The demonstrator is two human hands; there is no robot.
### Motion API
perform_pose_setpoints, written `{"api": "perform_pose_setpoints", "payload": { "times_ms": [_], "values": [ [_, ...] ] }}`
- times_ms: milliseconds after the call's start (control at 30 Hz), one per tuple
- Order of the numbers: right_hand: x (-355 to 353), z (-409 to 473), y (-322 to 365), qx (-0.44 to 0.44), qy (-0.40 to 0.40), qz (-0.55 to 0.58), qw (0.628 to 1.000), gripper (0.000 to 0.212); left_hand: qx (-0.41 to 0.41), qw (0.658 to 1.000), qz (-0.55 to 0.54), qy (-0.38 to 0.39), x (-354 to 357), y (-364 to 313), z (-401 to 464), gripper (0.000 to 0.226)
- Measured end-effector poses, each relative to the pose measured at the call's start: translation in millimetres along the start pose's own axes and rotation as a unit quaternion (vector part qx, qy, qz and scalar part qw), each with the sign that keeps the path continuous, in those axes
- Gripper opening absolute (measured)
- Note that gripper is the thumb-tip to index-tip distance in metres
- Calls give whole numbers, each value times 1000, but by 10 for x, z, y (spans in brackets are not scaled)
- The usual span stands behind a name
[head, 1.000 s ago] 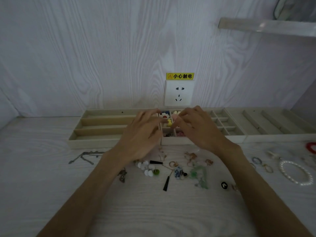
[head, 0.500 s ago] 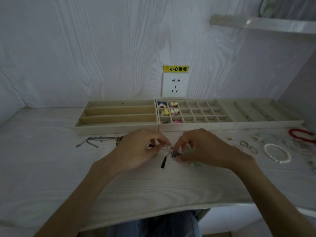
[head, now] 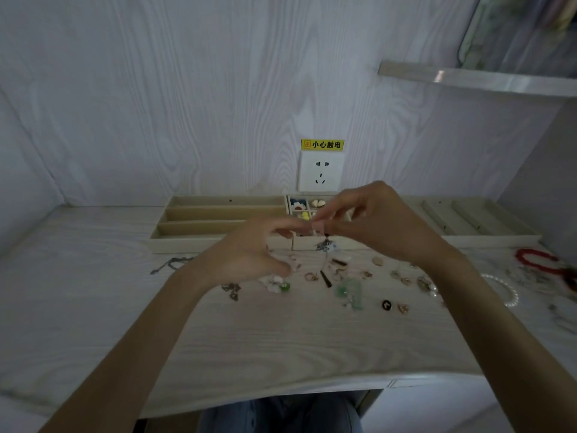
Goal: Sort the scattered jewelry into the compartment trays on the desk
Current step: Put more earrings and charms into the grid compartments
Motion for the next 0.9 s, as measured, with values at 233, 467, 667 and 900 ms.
{"api": "perform_pose_setpoints", "payload": {
  "times_ms": [233,467,667,900],
  "values": [
    [-137,288,79,43,-11,56,997,9,15,995,-86,-49,-146,-250,253,25],
    [-87,628,-144,82,-8,70,994,10,-8,997,-73,-12,-99,-85,686,15],
    [-7,922,-443,107,46,59,991,11,-30,998,-49,-2,-36,177,989,15],
    [88,1067,-571,119,77,61,988,15,-45,997,-57,23,-93,348,1116,18]
  ]
}}
Point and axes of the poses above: each hand's wrist, its own z-axis towards the middle knuckle, its own x-axis out of the palm, y = z × x, the point moved 3 cm from there along z, towards the middle knuckle, and after that the axes turned 9 degrees about -y, right-handed, at the moved point
